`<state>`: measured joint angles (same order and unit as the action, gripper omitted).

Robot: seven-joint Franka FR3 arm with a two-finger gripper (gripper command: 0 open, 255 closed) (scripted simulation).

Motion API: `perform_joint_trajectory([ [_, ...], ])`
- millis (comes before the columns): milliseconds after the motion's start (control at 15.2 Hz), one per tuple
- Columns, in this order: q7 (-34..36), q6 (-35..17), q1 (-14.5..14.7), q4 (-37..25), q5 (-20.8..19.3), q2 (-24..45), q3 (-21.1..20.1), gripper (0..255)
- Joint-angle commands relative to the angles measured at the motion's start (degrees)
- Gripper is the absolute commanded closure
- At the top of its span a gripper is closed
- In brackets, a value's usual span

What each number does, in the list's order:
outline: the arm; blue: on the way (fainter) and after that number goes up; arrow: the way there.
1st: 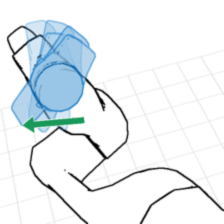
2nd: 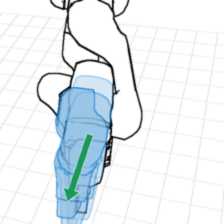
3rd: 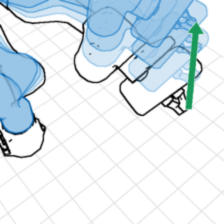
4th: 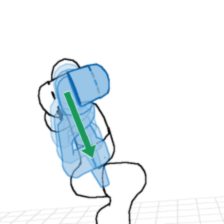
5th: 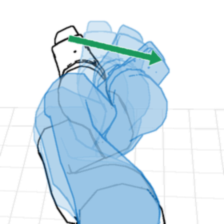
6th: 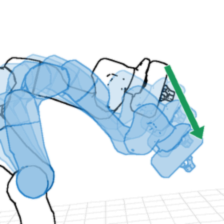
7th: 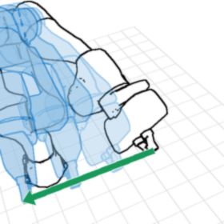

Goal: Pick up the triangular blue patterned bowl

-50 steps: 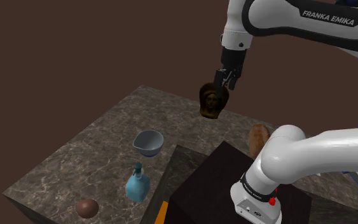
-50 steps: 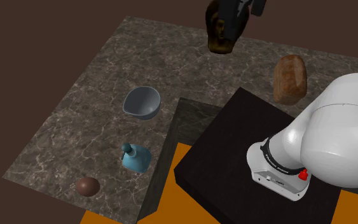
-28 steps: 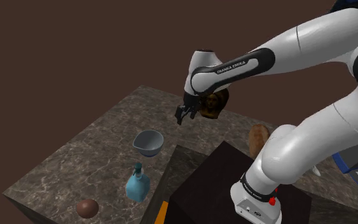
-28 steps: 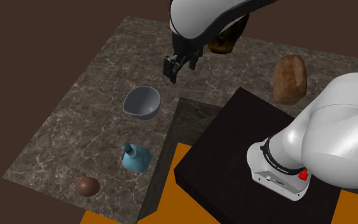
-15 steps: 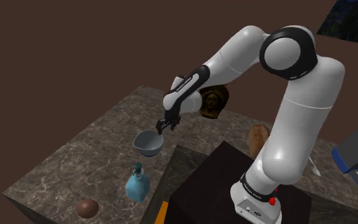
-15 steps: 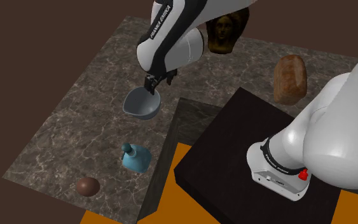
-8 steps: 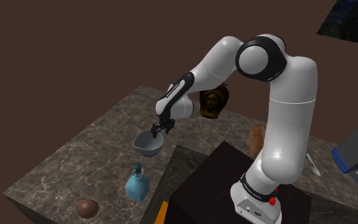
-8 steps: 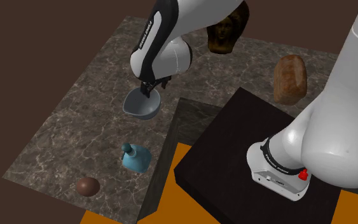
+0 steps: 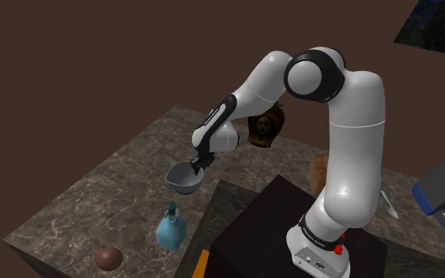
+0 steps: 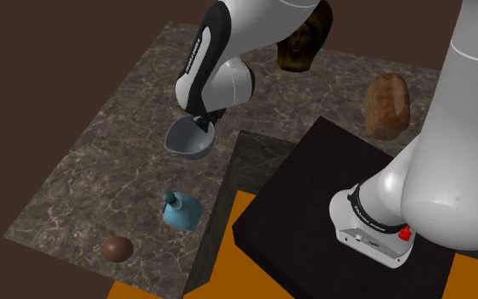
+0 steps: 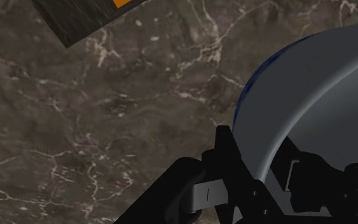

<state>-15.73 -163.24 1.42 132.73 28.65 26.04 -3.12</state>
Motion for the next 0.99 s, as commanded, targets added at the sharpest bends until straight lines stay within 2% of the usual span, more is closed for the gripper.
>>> perform_joint_trajectory([
  [0, 0.0, 0.0, 0.0, 0.0, 0.0, 0.0, 0.0, 255],
  [396, 0.1, 0.1, 0.1, -0.1, 0.0, 0.0, 0.0, 255],
  [924, 3.4, 4.9, 2.0, 1.5, -3.1, -6.4, 2.6, 255],
])
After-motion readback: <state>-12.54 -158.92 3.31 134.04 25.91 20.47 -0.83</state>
